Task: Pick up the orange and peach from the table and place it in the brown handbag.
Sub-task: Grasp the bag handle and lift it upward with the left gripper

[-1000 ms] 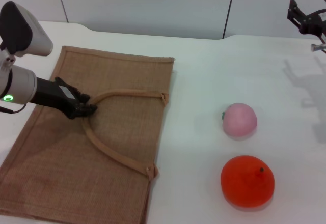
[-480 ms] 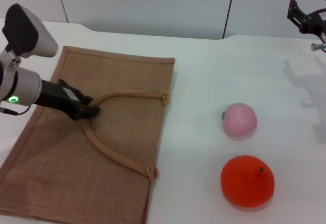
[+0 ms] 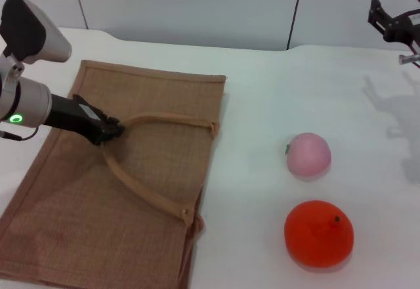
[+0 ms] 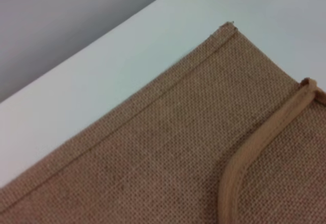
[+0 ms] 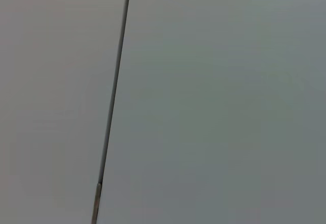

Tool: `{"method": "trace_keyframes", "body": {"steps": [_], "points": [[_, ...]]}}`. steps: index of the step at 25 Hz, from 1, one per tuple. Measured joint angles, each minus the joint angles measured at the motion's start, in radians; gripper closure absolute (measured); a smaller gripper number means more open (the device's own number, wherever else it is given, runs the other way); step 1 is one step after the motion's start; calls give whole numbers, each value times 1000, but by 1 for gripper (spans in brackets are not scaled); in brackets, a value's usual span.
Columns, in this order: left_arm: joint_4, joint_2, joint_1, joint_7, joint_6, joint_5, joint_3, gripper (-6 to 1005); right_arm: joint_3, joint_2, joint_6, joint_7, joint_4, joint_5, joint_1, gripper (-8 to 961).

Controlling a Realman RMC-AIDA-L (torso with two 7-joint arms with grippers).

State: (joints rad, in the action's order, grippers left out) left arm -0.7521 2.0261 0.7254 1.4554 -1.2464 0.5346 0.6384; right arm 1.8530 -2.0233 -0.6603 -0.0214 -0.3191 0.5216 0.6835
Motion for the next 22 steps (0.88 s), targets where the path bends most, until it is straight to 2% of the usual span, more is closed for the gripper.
{"method": "trace_keyframes", "body": {"steps": [4, 7, 10, 11, 13, 16, 22], "points": [[-47, 2, 2, -8, -27, 4, 0, 862, 0, 0, 11, 0, 0, 0, 2, 111], [-134, 3, 2, -31, -80, 22, 0, 875, 0, 0, 13, 0, 0, 0, 2, 112], [-264, 5, -13, -62, -167, 77, 0, 880, 5, 0, 13, -3, 0, 0, 2, 112], [-350, 4, -25, -89, -207, 113, 0, 880, 12, 0, 14, -4, 0, -1, 1, 113], [-374, 4, -28, -97, -218, 121, 0, 881, 34, 0, 14, -6, -1, -2, 0, 113], [-544, 3, -36, -157, -281, 145, 0, 882, 77, 0, 14, -8, -11, -2, -4, 113], [-754, 1, -33, -223, -349, 193, -2, 884, 139, 0, 22, -11, -39, -16, -11, 115]]}}
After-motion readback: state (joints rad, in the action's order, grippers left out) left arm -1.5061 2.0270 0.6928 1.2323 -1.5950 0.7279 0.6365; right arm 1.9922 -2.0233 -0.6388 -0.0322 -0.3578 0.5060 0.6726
